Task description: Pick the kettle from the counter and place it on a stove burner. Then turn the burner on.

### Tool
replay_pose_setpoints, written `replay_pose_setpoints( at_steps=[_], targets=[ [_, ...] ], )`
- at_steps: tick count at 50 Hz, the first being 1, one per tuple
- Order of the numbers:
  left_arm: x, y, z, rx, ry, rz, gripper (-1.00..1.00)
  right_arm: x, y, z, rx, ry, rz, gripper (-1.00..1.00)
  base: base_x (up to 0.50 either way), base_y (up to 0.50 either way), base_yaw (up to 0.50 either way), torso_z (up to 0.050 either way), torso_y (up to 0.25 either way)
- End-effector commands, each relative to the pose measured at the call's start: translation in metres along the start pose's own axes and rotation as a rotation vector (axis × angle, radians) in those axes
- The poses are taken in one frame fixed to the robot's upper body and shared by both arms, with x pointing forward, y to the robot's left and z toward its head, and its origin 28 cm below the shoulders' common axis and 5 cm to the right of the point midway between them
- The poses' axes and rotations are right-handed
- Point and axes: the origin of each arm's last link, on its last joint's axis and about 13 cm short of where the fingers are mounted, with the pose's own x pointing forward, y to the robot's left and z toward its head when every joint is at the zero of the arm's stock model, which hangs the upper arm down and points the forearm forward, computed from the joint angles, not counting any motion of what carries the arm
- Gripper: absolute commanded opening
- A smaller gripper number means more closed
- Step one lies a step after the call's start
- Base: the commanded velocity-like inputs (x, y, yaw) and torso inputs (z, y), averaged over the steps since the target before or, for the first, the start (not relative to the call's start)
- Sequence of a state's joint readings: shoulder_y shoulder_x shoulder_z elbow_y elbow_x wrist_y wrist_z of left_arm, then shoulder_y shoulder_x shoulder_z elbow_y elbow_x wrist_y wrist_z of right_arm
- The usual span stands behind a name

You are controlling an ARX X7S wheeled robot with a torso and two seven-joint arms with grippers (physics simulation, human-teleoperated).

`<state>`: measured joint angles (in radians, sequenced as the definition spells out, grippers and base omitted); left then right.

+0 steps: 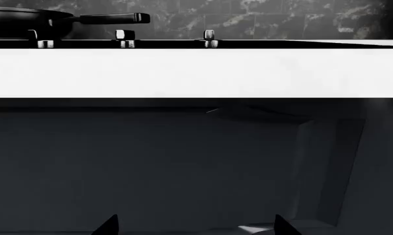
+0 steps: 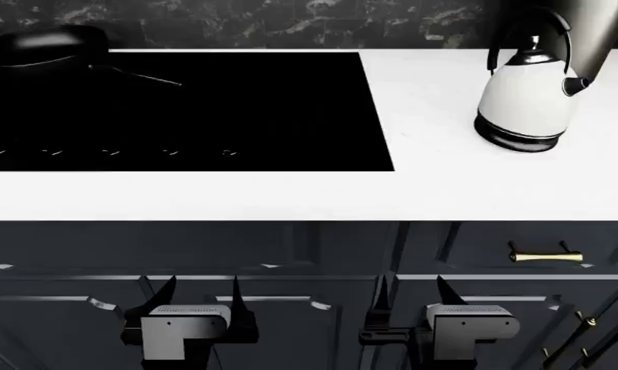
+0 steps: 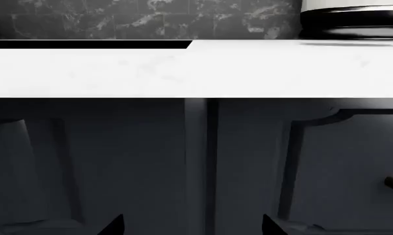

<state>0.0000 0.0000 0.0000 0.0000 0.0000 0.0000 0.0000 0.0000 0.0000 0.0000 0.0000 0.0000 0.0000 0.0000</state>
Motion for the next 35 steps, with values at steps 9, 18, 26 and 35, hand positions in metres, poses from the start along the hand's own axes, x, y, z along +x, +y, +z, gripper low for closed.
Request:
replay_pose_setpoints(
  at_steps=[9,18,26,35],
  targets=[
    [-0.0019,-0.0001,0.0005,0.025,-0.019,0.007,1.0,0.0,-0.0003,0.0002,0.007,0.001,-0.026,1.0,0.0,0.0,0.0,0.0,0.0],
    [-0.0017,-0.0002,0.0006,0.032,-0.03,0.013,1.0,0.0002,0.0,-0.0004,0.019,0.0,-0.026,1.0,0.0,-0.32,0.0,0.0,0.0],
    [-0.0006,-0.0003,0.0007,0.014,-0.021,0.013,1.0,0.0003,-0.0001,-0.0005,0.022,0.0,-0.022,1.0,0.0,-0.45,0.0,0.0,0.0],
    [-0.0004,-0.0008,0.0003,0.001,-0.021,0.029,1.0,0.0004,-0.0004,-0.0006,0.024,-0.002,-0.023,1.0,0.0,-0.45,0.0,0.0,0.0]
  ],
)
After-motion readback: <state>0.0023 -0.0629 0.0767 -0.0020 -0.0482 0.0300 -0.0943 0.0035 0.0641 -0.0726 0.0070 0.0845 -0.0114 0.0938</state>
